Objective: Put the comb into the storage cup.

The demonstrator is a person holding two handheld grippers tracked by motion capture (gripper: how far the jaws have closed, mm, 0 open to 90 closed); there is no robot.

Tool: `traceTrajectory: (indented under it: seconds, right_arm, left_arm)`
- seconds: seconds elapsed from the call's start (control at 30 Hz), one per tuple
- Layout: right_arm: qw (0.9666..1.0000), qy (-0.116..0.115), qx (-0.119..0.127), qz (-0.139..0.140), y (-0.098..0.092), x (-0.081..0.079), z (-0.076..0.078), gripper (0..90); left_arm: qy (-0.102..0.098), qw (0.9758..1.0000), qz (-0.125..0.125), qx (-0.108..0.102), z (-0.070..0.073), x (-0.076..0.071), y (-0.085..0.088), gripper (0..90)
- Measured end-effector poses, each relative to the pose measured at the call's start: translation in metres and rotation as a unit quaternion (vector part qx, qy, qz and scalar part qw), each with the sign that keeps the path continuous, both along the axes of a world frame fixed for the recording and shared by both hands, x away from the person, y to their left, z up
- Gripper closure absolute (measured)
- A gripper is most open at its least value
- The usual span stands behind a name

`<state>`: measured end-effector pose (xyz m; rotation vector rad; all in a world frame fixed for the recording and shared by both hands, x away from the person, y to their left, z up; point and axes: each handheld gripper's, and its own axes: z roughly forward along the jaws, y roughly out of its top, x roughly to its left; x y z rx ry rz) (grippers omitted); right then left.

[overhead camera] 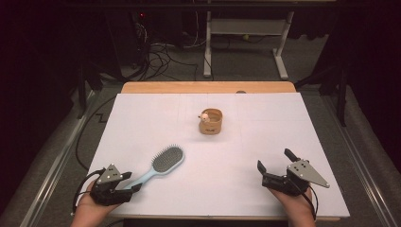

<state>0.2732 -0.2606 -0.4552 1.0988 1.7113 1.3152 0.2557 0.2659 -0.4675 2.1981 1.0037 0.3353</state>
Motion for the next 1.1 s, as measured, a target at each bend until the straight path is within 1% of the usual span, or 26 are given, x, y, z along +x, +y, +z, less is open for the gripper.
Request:
traceTrajectory:
  seconds: [0.07, 0.1, 0.13, 0.17, 0.23, 0.3, 0.37, 0.4, 0.43, 0.53, 0.6, 0.67, 0.7, 0.73, 0.77, 0.8, 0.87, 0.9, 0.93, 0.97, 1.0, 1.03, 1.1]
  right_arm:
    - [1.0, 0.001, 0.001, -0.001, 0.0, 0.0, 0.0, 0.2]
    - [1.0, 0.002, 0.001, -0.001, 0.0, 0.001, -0.001, 0.2]
    - [1.0, 0.002, 0.001, -0.001, 0.0, 0.001, -0.001, 0.3]
    - [1.0, 0.002, 0.001, -0.001, 0.0, 0.001, -0.001, 0.2]
    - [1.0, 0.001, 0.0, -0.001, 0.0, 0.0, -0.001, 0.3]
    - [1.0, 0.002, 0.0, -0.001, 0.0, 0.0, -0.001, 0.3]
    - [1.0, 0.002, 0.0, 0.0, 0.0, 0.001, -0.001, 0.3]
    - [1.0, 0.001, 0.0, 0.0, 0.0, 0.001, -0.001, 0.3]
    - [1.0, 0.001, 0.001, 0.0, 0.0, 0.001, 0.0, 0.3]
    - [1.0, 0.002, 0.006, 0.0, -0.002, 0.001, -0.001, 0.2]
    - [1.0, 0.002, 0.008, 0.0, -0.003, 0.002, -0.001, 0.3]
    - [0.9999, 0.002, 0.01, -0.001, -0.004, 0.002, -0.001, 0.3]
    - [0.9999, 0.002, 0.011, -0.001, -0.004, 0.002, -0.001, 0.2]
    - [0.9999, 0.002, 0.011, -0.001, -0.004, 0.002, 0.0, 0.2]
    - [0.9999, 0.001, 0.011, -0.001, -0.004, 0.002, 0.0, 0.2]
    - [0.9999, 0.001, 0.011, -0.001, -0.003, 0.001, 0.0, 0.3]
    - [0.9999, 0.0, 0.011, -0.001, -0.003, 0.001, 0.0, 0.2]
    - [0.9999, 0.0, 0.011, -0.001, -0.003, 0.001, 0.0, 0.2]
    - [0.9999, 0.001, 0.011, -0.001, -0.002, 0.001, 0.0, 0.3]
    - [0.9999, 0.001, 0.01, -0.001, -0.002, 0.001, 0.0, 0.3]
    - [0.9999, 0.002, 0.01, -0.001, -0.002, 0.001, 0.0, 0.2]
    - [1.0, 0.001, 0.009, -0.001, -0.002, 0.001, 0.0, 0.3]
    - [1.0, 0.002, 0.009, -0.002, -0.002, 0.001, 0.0, 0.3]
  left_arm:
    - [-0.007, 0.9998, 0.004, -0.02, 0.001, 0.002, 0.0, 36.0]
    - [-0.016, 0.9993, 0.004, -0.032, 0.003, 0.001, -0.001, 34.3]
    - [-0.02, 0.9991, 0.003, -0.037, 0.004, 0.0, -0.001, 32.4]
    - [-0.031, 0.9983, 0.001, -0.048, 0.007, -0.002, -0.002, 31.5]
    - [-0.047, 0.9972, -0.002, -0.057, 0.011, -0.004, -0.005, 28.3]
    - [-0.062, 0.9963, -0.004, -0.06, 0.014, -0.004, -0.009, 23.6]
    - [-0.071, 0.9957, -0.001, -0.06, 0.017, -0.003, -0.014, 18.1]
    - [-0.072, 0.9956, 0.001, -0.061, 0.018, -0.001, -0.016, 15.5]
    - [-0.073, 0.9954, 0.002, -0.062, 0.018, 0.0, -0.017, 15.0]
    - [-0.063, 0.9955, -0.003, -0.07, 0.02, 0.009, -0.024, 9.2]
    - [-0.054, 0.9961, -0.004, -0.069, 0.02, 0.013, -0.029, 0.0]
    - [-0.063, 0.9957, -0.01, -0.068, 0.019, 0.015, -0.033, 0.0]
    - [-0.066, 0.9952, -0.013, -0.07, 0.019, 0.017, -0.034, 0.0]
    - [-0.066, 0.995, -0.014, -0.074, 0.02, 0.019, -0.035, 0.0]
    - [-0.063, 0.9949, -0.012, -0.078, 0.021, 0.021, -0.036, 0.0]
    - [-0.061, 0.9951, -0.008, -0.077, 0.022, 0.023, -0.037, 0.0]
    - [-0.06, 0.9961, -0.004, -0.065, 0.025, 0.028, -0.039, 0.0]
    - [-0.06, 0.9961, -0.004, -0.065, 0.025, 0.028, -0.039, 0.0]
    - [-0.06, 0.9966, -0.002, -0.056, 0.029, 0.033, -0.042, 0.0]
    - [-0.057, 0.9968, -0.006, -0.056, 0.03, 0.035, -0.043, 0.0]
    - [-0.059, 0.997, -0.007, -0.05, 0.032, 0.037, -0.045, 0.0]
    - [-0.059, 0.997, -0.007, -0.05, 0.032, 0.037, -0.045, 0.0]
    - [-0.058, 0.9972, -0.011, -0.045, 0.035, 0.043, -0.049, 0.0]
